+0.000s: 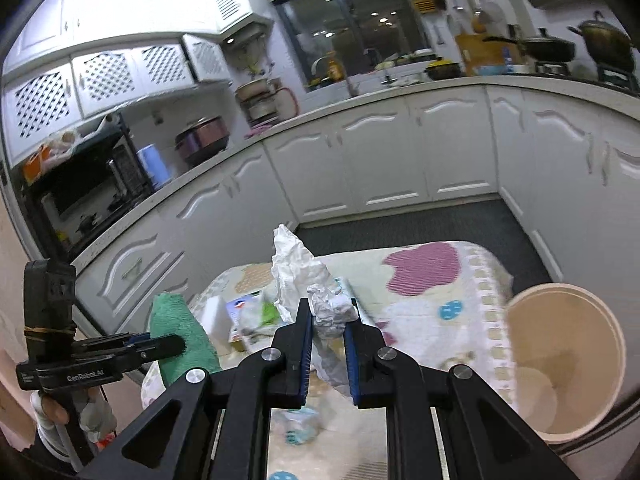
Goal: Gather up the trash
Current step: 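Carry towel and tissue over the beige bin and open both grippers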
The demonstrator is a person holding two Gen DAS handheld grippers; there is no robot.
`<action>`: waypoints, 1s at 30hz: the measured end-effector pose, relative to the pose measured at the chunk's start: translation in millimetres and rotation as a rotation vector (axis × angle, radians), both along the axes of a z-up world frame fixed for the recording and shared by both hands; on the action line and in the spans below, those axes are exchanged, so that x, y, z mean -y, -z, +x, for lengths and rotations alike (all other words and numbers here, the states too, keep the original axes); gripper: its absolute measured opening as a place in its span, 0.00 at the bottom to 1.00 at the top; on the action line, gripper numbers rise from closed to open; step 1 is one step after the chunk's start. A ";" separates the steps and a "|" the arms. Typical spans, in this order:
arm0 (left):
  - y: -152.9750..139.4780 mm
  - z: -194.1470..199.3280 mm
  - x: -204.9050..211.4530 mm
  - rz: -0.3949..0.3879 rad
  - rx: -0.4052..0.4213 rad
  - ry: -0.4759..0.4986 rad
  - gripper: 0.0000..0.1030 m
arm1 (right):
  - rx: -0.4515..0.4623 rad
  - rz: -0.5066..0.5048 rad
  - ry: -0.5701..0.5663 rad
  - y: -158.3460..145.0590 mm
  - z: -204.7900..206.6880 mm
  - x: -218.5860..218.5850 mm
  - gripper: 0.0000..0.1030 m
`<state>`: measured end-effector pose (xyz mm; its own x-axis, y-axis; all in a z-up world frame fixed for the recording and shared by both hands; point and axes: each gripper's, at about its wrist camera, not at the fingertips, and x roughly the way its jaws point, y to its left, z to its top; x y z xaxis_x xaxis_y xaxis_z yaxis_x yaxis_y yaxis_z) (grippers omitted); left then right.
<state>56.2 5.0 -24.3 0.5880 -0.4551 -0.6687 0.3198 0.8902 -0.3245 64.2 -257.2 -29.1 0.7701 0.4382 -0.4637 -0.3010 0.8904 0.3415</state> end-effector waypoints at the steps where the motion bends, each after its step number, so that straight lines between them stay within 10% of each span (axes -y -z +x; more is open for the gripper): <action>1: -1.0 3.1 8.2 -0.006 -0.005 0.015 0.25 | -0.001 0.005 0.013 0.0 -1.1 5.7 0.13; 30: 61.1 101.0 293.5 0.097 -0.139 0.284 0.26 | -0.226 0.006 0.419 96.5 15.9 187.7 0.13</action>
<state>157.1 -288.5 -85.4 0.3469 -0.5183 -0.7817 0.5188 0.8004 -0.3004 80.1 -444.9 -125.6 0.7611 0.1147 -0.6384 0.1659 0.9171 0.3626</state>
